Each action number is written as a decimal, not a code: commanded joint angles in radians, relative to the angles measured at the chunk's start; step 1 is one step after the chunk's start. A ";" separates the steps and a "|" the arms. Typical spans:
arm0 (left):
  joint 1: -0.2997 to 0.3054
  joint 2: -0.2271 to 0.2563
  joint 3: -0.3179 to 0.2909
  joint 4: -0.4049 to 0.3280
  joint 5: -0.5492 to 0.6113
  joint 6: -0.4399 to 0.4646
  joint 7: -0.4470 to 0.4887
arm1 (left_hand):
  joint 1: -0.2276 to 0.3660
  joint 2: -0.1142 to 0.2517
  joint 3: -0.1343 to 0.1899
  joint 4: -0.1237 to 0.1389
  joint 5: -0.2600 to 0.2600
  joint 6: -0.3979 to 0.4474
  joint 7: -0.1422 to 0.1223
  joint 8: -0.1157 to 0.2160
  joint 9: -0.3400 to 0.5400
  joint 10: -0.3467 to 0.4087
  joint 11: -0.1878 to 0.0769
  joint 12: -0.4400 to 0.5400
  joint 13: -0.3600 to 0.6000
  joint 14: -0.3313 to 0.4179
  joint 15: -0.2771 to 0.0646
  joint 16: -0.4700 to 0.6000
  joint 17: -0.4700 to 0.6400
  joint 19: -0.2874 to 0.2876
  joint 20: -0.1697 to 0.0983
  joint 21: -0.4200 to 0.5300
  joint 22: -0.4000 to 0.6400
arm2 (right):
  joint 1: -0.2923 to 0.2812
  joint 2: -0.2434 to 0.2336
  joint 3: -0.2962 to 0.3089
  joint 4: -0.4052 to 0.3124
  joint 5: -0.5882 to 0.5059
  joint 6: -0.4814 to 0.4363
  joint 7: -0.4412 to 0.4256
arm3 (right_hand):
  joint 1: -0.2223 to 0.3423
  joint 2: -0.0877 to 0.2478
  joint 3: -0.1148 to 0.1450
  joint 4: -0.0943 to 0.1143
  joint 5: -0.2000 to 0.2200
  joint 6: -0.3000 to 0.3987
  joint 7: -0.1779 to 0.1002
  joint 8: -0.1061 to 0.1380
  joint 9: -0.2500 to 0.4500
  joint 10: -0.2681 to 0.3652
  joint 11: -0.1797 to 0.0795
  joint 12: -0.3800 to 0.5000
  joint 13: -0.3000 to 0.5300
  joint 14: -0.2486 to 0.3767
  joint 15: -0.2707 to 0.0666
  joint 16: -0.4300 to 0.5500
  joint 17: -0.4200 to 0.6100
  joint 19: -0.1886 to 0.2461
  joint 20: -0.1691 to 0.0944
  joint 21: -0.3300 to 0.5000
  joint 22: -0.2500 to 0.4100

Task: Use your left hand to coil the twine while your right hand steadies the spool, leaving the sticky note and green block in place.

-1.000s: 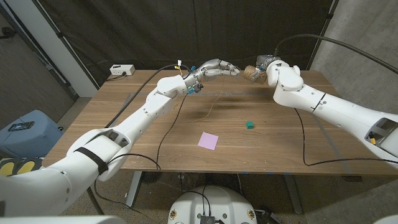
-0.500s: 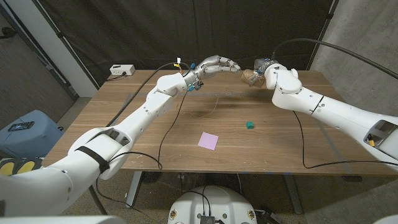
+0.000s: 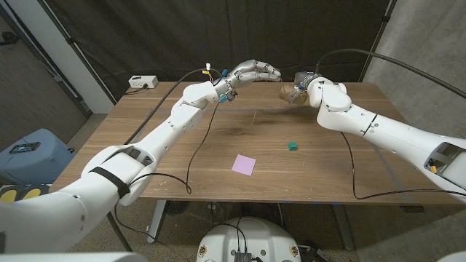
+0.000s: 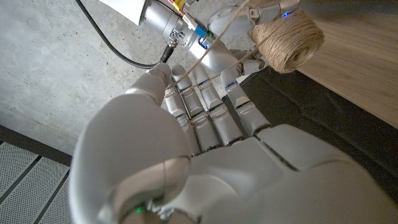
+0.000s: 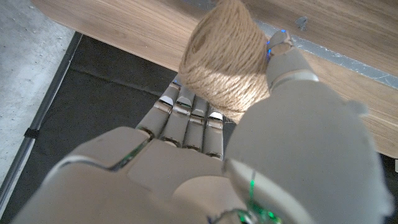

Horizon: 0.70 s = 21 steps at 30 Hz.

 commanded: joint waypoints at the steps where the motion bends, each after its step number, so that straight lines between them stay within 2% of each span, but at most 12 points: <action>1: -0.023 -0.015 -0.005 0.032 0.009 -0.026 0.002 | -0.001 0.005 0.001 -0.001 0.006 0.004 -0.001 -0.002 0.005 0.006 0.002 -0.004 0.006 0.005 -0.001 -0.005 0.005 -0.001 -0.004 0.005 0.001 | -0.007 -0.002 -0.005 -0.011 0.000 0.007 0.000 | 0.103 0.128 -0.002 0.000 0.005 0.169 -0.163 0.006 0.003 0.182 -0.175 0.007 0.005 0.042 -0.170 -0.001 0.005 0.012 -0.009 -0.001 0.003; 21: -0.060 -0.059 -0.010 0.126 0.014 -0.061 0.013 | 0.000 0.004 -0.001 -0.001 0.009 0.005 -0.002 -0.004 0.005 0.007 0.000 -0.011 0.014 0.006 -0.001 -0.006 0.010 -0.006 -0.007 0.008 0.001 | -0.030 -0.023 -0.016 -0.054 -0.008 0.027 0.025 | 0.107 0.132 -0.006 0.001 0.006 0.171 -0.163 0.006 0.003 0.185 -0.171 0.005 0.005 0.047 -0.169 -0.007 0.007 0.015 -0.009 -0.001 0.003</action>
